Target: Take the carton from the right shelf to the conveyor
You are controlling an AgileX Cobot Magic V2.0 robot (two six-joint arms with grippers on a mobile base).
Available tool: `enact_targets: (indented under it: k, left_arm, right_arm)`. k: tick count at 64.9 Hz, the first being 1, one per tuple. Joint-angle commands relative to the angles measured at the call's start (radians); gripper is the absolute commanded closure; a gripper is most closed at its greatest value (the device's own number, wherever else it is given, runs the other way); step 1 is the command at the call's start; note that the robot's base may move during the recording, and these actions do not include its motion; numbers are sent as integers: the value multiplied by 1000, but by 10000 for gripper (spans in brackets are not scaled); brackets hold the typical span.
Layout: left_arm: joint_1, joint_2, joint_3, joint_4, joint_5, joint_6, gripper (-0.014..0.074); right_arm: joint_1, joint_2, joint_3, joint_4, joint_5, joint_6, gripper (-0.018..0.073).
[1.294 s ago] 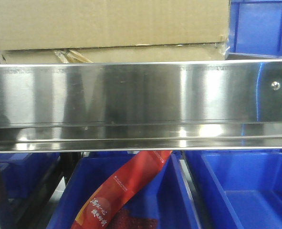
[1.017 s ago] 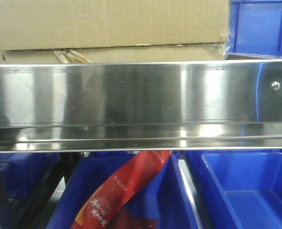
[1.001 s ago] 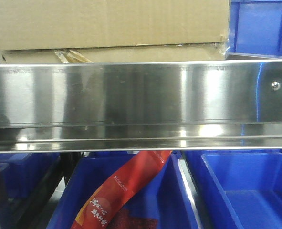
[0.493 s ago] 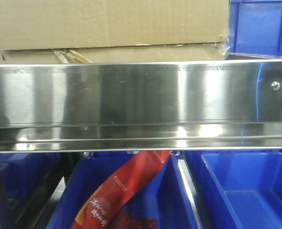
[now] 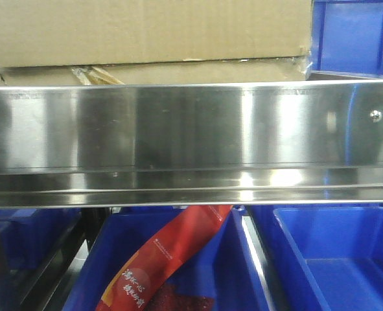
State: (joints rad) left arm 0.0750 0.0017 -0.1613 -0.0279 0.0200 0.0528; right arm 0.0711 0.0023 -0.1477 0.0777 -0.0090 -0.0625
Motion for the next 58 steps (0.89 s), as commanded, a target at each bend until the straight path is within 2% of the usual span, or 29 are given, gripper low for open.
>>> enact_targets:
  k: [1, 5, 10, 15, 23, 29, 37, 41, 46, 53, 58]
  left_arm:
    - [2, -2, -109, 63, 91, 0, 597]
    - [2, 18, -198, 102, 153, 0, 569]
    - [2, 62, -302, 125, 215, 0, 484]
    - [2, 120, -396, 126, 268, 0, 346]
    - [2, 231, -520, 124, 320, 0, 161]
    - [2, 309, -576, 122, 343, 0, 96]
    - [-5, 404, -617, 57, 328, 0, 101]
    - [-34, 443, -636, 7, 336, 0, 101]
    - [-115, 496, -666, -16, 357, 0, 101]
    - [-226, 577, -729, -16, 390, 0, 101]
    - [-337, 669, -801, -16, 410, 0, 101]
  right_arm:
    - [-5, -2, -108, 5, 36, -8, 594]
    - [-5, 21, -174, 5, 49, -8, 515]
    - [-5, 63, -238, 5, 42, -8, 349]
    - [-5, 111, -302, 5, 30, -8, 165]
    - [-5, 187, -373, 5, 32, -8, -8]
    - [-5, 248, -386, 5, 9, -8, 1]
    - [-5, 335, -389, 5, -102, -8, 1]
    - [2, 379, -406, 5, -113, 13, 1]
    - [26, 438, -469, 5, -32, 51, 1]
    - [86, 521, -558, 5, 107, 53, 1]
    - [152, 602, -644, 5, 194, 53, 1]
